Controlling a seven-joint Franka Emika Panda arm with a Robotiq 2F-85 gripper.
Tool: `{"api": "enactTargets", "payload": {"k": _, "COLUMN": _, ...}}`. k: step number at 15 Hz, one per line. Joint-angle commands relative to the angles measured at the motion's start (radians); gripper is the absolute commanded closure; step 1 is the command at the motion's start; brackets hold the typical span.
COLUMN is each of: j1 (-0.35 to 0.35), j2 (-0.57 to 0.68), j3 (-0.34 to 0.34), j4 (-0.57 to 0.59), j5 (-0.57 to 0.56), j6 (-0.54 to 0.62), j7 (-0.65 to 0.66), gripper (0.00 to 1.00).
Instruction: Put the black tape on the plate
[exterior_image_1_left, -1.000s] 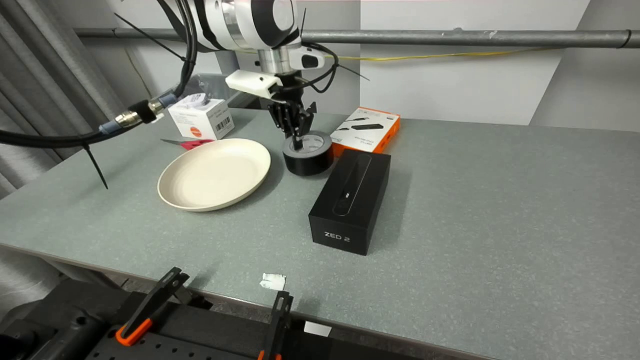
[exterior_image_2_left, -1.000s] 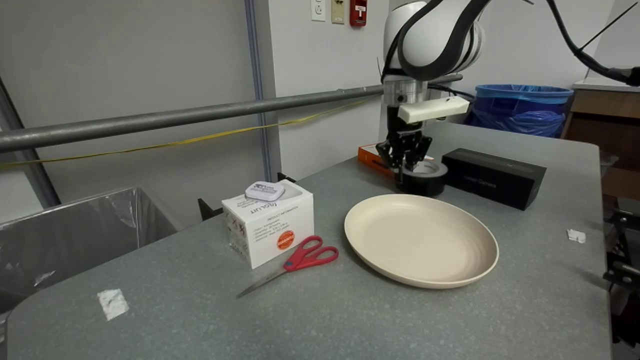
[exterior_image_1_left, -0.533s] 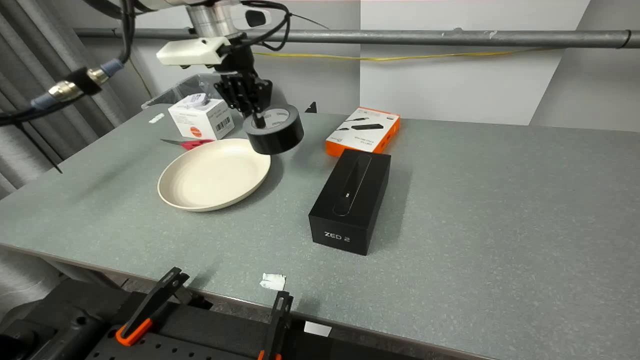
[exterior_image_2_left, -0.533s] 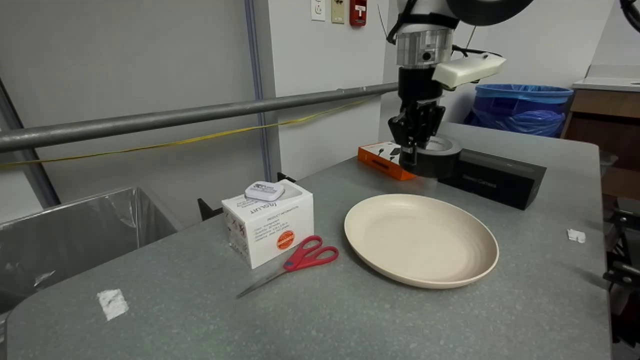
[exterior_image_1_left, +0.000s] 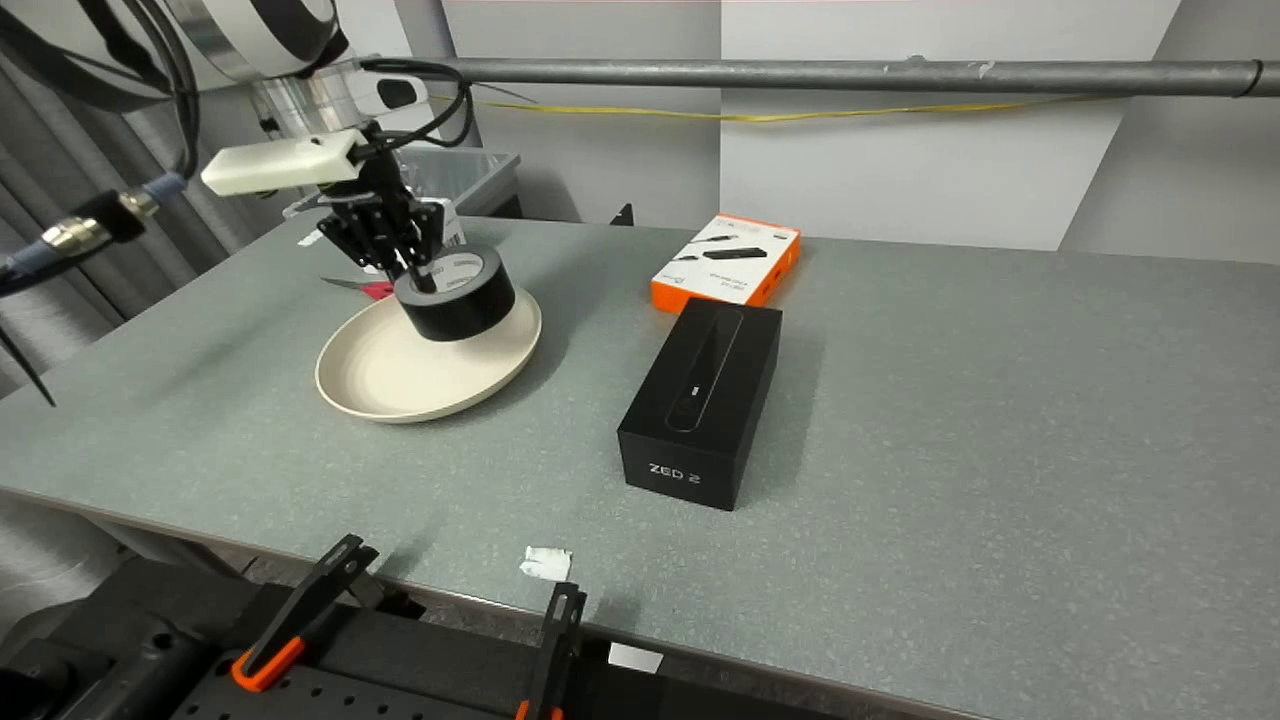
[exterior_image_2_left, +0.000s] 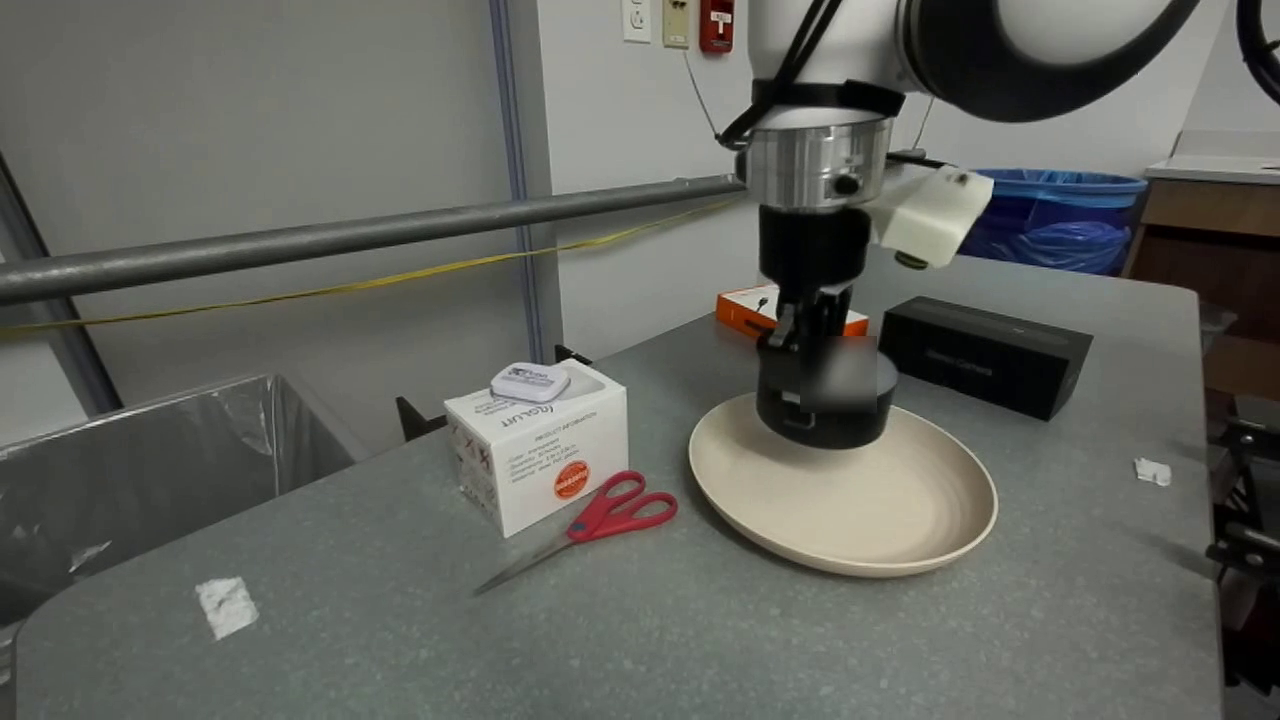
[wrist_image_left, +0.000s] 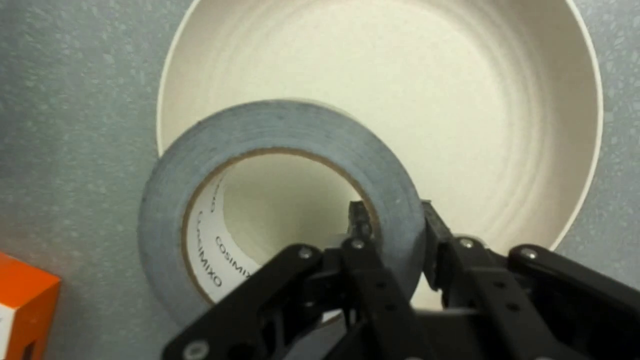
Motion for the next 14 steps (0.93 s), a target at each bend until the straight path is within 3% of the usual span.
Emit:
{"api": "enactTargets", "payload": {"k": 1, "j1": 0.015, "j2": 0.094, "j3": -0.001, "j4": 0.068, "j5": -0.025, "j6": 0.024, "j7": -0.070, "gripper": 0.94}}
{"api": "enactTargets", "payload": {"k": 6, "j1": 0.018, "j2": 0.164, "j3": 0.004, "j4": 0.112, "j5": -0.013, "j6": 0.016, "j7": -0.166, "gripper": 0.94}}
{"api": "enactTargets", "payload": {"k": 7, "j1": 0.019, "j2": 0.163, "j3": 0.004, "j4": 0.116, "j5": -0.014, "j6": 0.010, "j7": -0.177, "gripper": 0.87}}
{"api": "enactTargets", "payload": {"k": 8, "j1": 0.024, "j2": 0.163, "j3": 0.000, "j4": 0.117, "j5": -0.020, "j6": 0.008, "j7": -0.181, "gripper": 0.49}}
{"api": "enactTargets", "payload": {"k": 10, "j1": 0.025, "j2": 0.163, "j3": -0.001, "j4": 0.115, "j5": -0.019, "j6": 0.008, "j7": -0.190, "gripper": 0.41}}
{"api": "enactTargets", "payload": {"k": 14, "j1": 0.035, "j2": 0.146, "j3": -0.006, "j4": 0.095, "j5": -0.023, "j6": 0.015, "j7": -0.182, "gripper": 0.10}}
